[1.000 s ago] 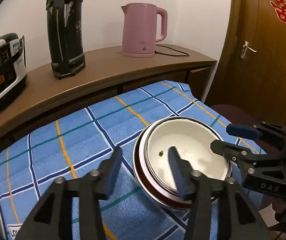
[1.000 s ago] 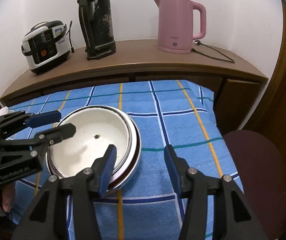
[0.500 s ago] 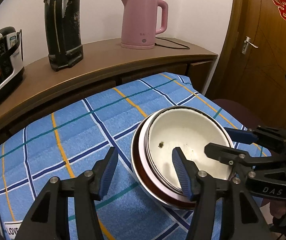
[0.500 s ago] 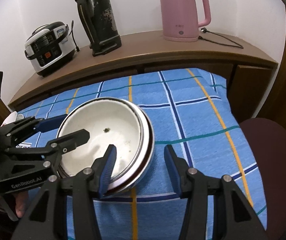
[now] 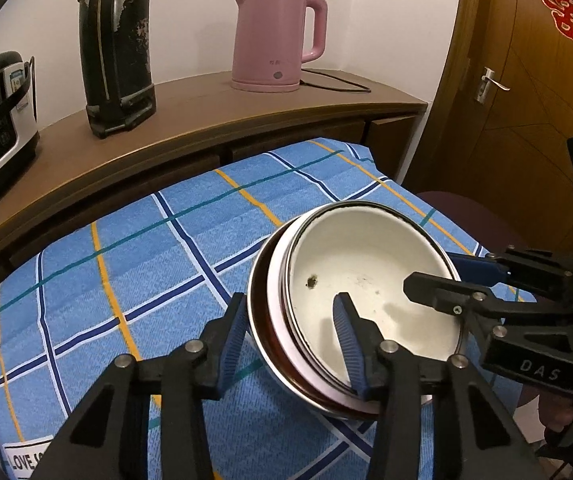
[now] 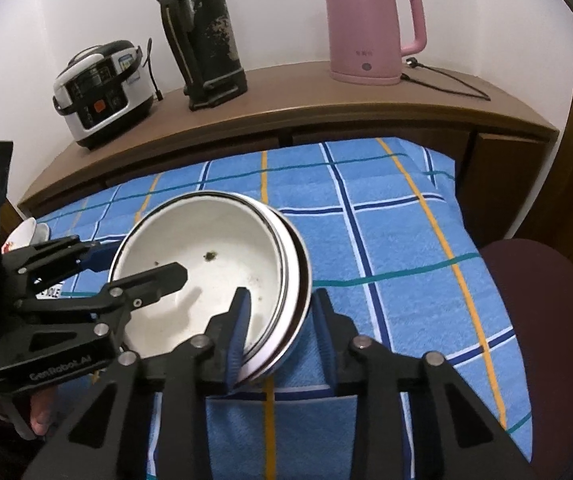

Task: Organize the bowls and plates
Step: 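Lift and tilt the nested bowl stack with both tools, then carry the nested bowl stack over the red-rose plate stack with both tools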

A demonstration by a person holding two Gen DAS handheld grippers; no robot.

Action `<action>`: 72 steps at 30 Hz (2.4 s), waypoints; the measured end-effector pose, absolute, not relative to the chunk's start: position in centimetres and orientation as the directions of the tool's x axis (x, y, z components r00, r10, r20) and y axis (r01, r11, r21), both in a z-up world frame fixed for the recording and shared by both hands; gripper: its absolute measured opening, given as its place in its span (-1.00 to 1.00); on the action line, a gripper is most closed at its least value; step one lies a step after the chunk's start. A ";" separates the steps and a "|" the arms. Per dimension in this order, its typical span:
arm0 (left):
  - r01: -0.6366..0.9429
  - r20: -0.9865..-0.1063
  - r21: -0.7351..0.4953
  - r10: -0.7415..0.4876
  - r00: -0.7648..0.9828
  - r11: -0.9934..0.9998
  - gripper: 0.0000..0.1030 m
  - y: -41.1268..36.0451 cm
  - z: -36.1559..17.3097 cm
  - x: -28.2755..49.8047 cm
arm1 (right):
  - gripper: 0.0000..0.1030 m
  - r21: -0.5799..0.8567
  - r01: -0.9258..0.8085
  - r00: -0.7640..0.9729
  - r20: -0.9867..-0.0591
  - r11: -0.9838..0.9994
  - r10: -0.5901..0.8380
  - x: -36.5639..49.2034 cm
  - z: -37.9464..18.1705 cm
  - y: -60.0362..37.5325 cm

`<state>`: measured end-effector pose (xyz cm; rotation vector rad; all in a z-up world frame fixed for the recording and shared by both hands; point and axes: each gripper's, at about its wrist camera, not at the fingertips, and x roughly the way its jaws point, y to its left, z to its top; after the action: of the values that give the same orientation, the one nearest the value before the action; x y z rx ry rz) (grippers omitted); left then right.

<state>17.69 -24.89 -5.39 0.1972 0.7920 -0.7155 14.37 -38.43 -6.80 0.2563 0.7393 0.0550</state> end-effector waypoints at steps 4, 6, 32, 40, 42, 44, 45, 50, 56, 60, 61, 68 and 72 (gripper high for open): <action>0.631 -0.713 -0.123 -0.511 0.481 0.766 -0.11 -24.5 -5.4 18.0 | -0.45 0.257 0.047 0.744 -0.654 0.965 0.138 14.5 -6.7 -38.3; 0.614 -0.710 -0.135 -0.508 0.487 0.778 -0.11 -24.2 -5.2 18.1 | -0.46 0.281 0.043 0.740 -0.654 0.959 0.159 14.8 -6.8 -38.3; 0.474 -0.719 -0.261 -0.497 0.486 0.841 -0.39 -19.5 -5.1 19.7 | -0.59 0.281 0.001 0.736 -0.650 0.960 0.190 17.0 -4.9 -35.8; 0.405 -0.733 -0.291 -0.474 0.488 0.867 -0.40 -17.3 -4.8 20.0 | -0.59 0.336 -0.047 0.690 -0.670 0.941 0.274 18.5 -5.0 -34.6; 0.386 -0.738 -0.291 -0.462 0.491 0.876 -0.40 -16.6 -4.9 20.0 | -0.59 0.334 -0.065 0.685 -0.671 0.940 0.286 18.7 -4.8 -33.9; 0.369 -0.743 -0.289 -0.450 0.496 0.883 -0.41 -16.0 -4.9 20.0 | -0.59 0.333 -0.082 0.682 -0.669 0.939 0.297 18.9 -4.6 -33.2; 0.358 -0.745 -0.290 -0.444 0.497 0.888 -0.42 -15.6 -4.9 20.0 | -0.59 0.334 -0.094 0.679 -0.668 0.938 0.305 19.0 -4.4 -32.7; 0.308 -0.753 -0.287 -0.412 0.513 0.907 -0.44 -13.4 -4.9 19.9 | -0.59 0.335 -0.145 0.664 -0.664 0.931 0.343 19.7 -4.0 -30.6; 0.248 -0.754 -0.272 -0.366 0.545 0.930 -0.44 -10.3 -4.5 19.4 | -0.59 0.339 -0.209 0.646 -0.656 0.917 0.390 20.4 -3.6 -27.9; 0.207 -0.749 -0.273 -0.343 0.567 0.939 -0.44 -8.3 -4.1 19.2 | -0.59 0.340 -0.247 0.637 -0.649 0.907 0.416 20.7 -3.3 -26.1; 0.200 -0.747 -0.273 -0.338 0.573 0.941 -0.44 -8.0 -3.9 19.2 | -0.59 0.340 -0.253 0.635 -0.648 0.906 0.421 20.7 -3.2 -25.8; 0.160 -0.738 -0.275 -0.315 0.596 0.948 -0.44 -5.7 -3.5 18.7 | -0.59 0.333 -0.292 0.629 -0.640 0.897 0.442 20.8 -2.5 -23.6; 0.142 -0.737 -0.279 -0.307 0.603 0.950 -0.44 -4.8 -3.5 18.4 | -0.59 0.322 -0.310 0.631 -0.635 0.895 0.447 20.9 -1.8 -22.6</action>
<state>18.42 -4.81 -3.46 -0.1999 0.8879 -0.2616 20.85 -22.58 -1.80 0.1888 0.7757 0.4359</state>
